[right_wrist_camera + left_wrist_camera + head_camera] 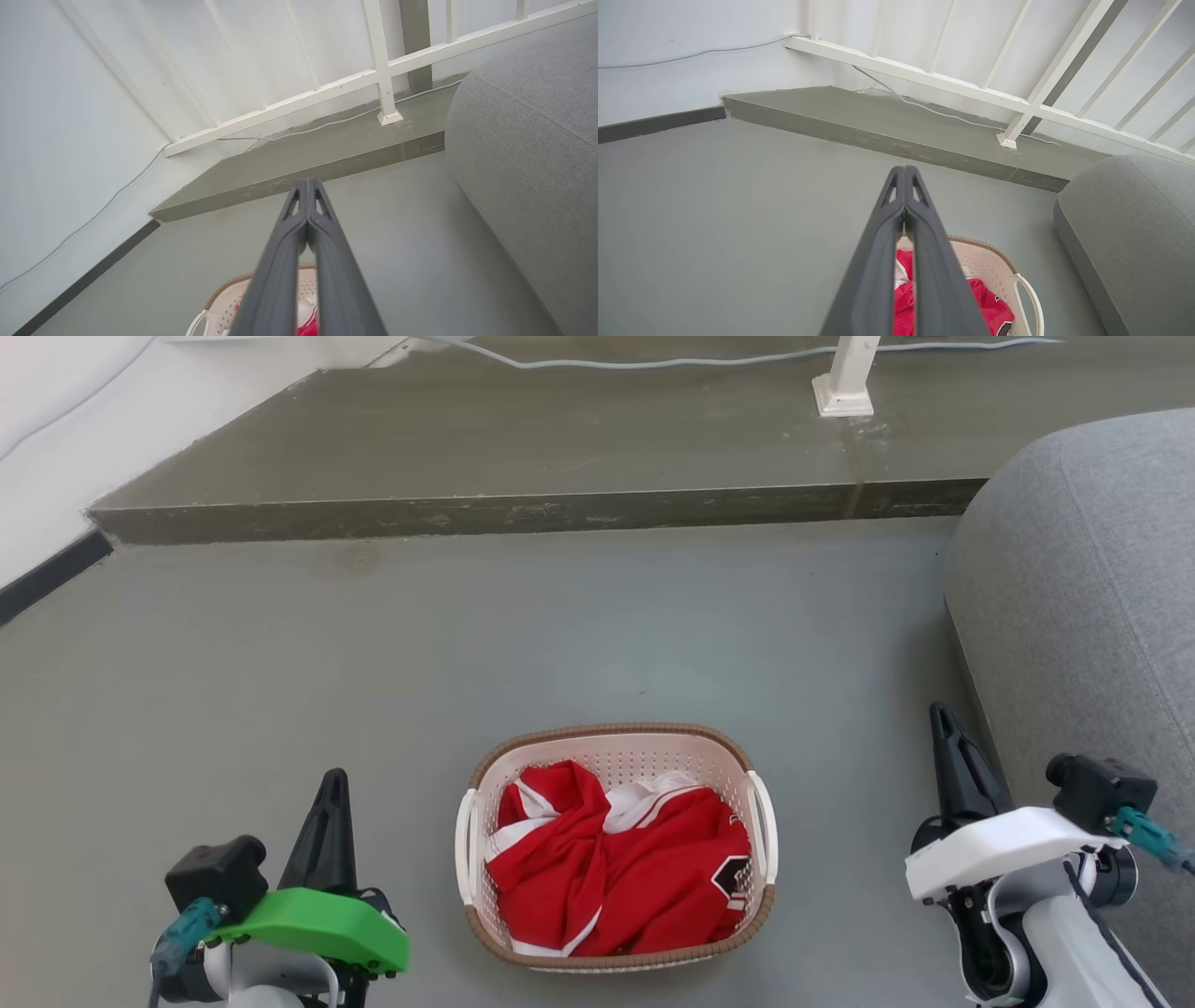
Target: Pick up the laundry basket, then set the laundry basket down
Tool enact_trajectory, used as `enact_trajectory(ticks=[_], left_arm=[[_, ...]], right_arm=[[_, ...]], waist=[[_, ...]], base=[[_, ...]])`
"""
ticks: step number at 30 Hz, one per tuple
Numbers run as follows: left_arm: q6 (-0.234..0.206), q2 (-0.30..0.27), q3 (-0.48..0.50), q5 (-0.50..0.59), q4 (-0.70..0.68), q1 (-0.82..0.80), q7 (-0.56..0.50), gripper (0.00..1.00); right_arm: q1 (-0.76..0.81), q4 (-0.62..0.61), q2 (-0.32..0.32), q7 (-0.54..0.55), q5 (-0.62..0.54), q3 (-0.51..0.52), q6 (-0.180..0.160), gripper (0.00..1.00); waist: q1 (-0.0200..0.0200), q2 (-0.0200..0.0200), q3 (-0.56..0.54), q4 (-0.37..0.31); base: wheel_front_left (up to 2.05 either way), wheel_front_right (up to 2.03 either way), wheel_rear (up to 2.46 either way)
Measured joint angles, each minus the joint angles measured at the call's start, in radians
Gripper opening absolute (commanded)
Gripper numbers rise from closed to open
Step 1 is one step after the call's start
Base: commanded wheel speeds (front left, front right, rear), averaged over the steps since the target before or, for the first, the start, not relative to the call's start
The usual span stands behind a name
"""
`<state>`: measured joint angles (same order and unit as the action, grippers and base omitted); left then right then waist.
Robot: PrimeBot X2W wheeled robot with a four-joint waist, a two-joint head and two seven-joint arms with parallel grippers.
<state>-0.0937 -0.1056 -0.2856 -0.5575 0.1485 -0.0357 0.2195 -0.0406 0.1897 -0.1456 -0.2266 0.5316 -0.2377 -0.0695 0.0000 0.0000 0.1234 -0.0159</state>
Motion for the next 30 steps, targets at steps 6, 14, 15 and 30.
enact_trajectory(ticks=[6,14,15,30], left_arm=[[0.013,0.003,0.024,-0.075,0.000,0.000,-0.019,0.00],[0.025,0.003,0.049,-0.183,0.002,0.000,-0.043,0.00],[0.031,0.003,0.054,-0.193,0.002,0.000,-0.044,0.00],[0.067,0.002,0.096,-0.393,0.016,0.000,-0.096,0.00]], right_arm=[[0.000,0.000,0.010,0.021,0.080,0.021,0.009,0.00],[0.000,0.000,0.012,0.049,0.185,0.049,0.026,0.00],[0.000,0.000,0.012,0.053,0.200,0.052,0.027,0.00],[0.000,0.007,0.014,0.100,0.402,0.103,0.055,0.00]], waist=[[0.0000,0.0000,-0.008,0.001],[0.0000,0.0000,-0.019,0.003],[0.0000,0.0000,-0.021,0.003],[0.0000,0.0000,-0.041,0.006]], base=[[0.00,0.00,0.00],[0.00,0.00,0.00],[0.00,0.00,0.00],[0.00,0.00,0.00]])
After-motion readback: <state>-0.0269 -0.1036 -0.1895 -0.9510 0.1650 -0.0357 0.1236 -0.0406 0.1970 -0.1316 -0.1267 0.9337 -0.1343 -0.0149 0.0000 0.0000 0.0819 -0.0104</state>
